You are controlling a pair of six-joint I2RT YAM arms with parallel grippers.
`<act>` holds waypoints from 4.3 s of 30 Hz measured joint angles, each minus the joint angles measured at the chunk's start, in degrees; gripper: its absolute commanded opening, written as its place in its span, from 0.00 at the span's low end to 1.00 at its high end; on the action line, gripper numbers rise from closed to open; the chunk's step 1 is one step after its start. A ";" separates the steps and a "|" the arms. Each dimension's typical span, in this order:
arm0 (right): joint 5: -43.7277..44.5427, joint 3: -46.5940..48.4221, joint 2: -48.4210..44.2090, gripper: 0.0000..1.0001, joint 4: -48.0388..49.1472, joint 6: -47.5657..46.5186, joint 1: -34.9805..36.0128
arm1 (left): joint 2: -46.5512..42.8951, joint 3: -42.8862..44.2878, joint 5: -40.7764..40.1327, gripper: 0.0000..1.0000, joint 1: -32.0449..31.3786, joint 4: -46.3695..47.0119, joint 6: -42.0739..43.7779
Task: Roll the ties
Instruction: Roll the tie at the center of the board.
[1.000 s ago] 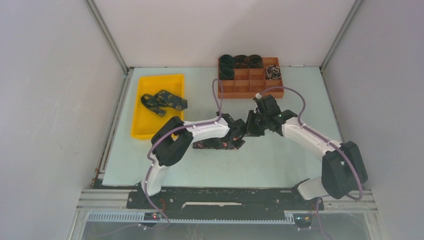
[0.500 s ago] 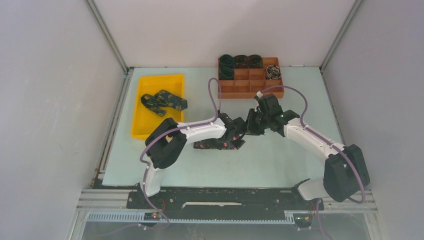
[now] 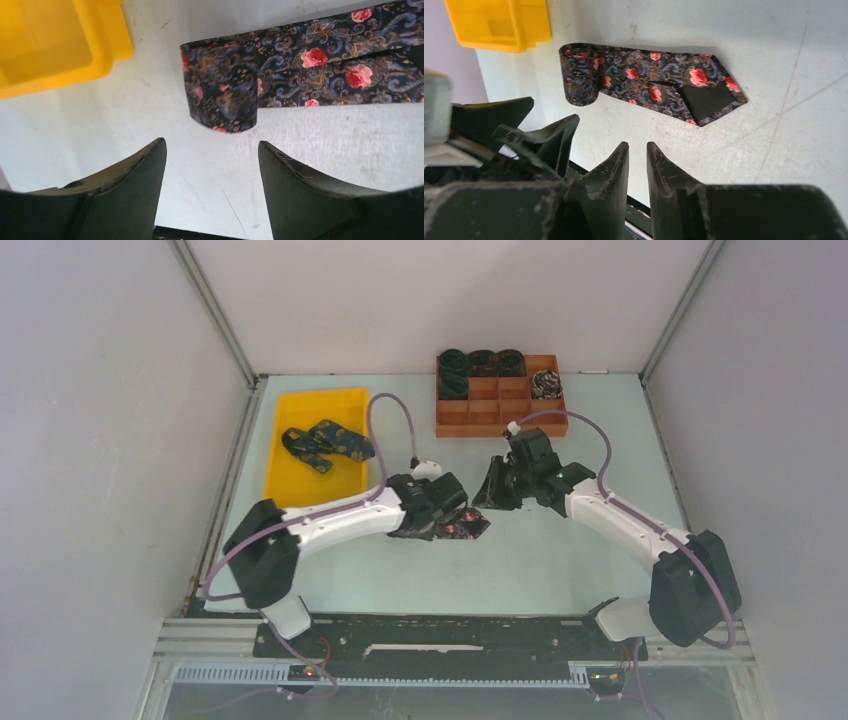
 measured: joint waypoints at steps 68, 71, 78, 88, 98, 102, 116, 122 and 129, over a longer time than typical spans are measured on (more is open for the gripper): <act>3.54 20.15 31.89 0.21 1.90 3.69 16.26 | -24.30 -36.85 40.81 0.78 28.41 45.81 8.50; 2.91 19.82 31.89 0.21 2.29 3.56 15.98 | -22.75 -36.26 41.31 0.77 28.41 46.73 8.48; 2.10 19.28 31.89 0.20 2.99 3.50 15.56 | -17.92 -35.36 43.08 0.74 28.41 48.41 8.41; 1.75 18.16 31.89 0.20 3.43 3.45 14.93 | -13.05 -34.12 46.34 0.63 28.41 51.39 7.85; 0.98 18.03 31.63 0.21 3.39 3.41 13.70 | -11.37 -33.66 47.36 0.51 27.96 52.83 6.62; 0.68 17.81 29.88 0.21 3.34 3.26 12.41 | -11.37 -32.22 44.74 0.49 26.47 50.38 6.69; 1.09 12.98 21.49 0.21 2.67 1.36 8.41 | -10.69 -22.27 28.98 0.48 20.79 33.88 9.03; 1.20 9.27 17.79 0.21 2.43 0.52 6.51 | -7.58 -16.94 20.63 0.48 17.46 26.97 10.23; 1.22 6.34 14.32 0.21 2.19 0.35 3.76 | -1.55 -9.11 9.75 0.47 12.83 18.34 10.54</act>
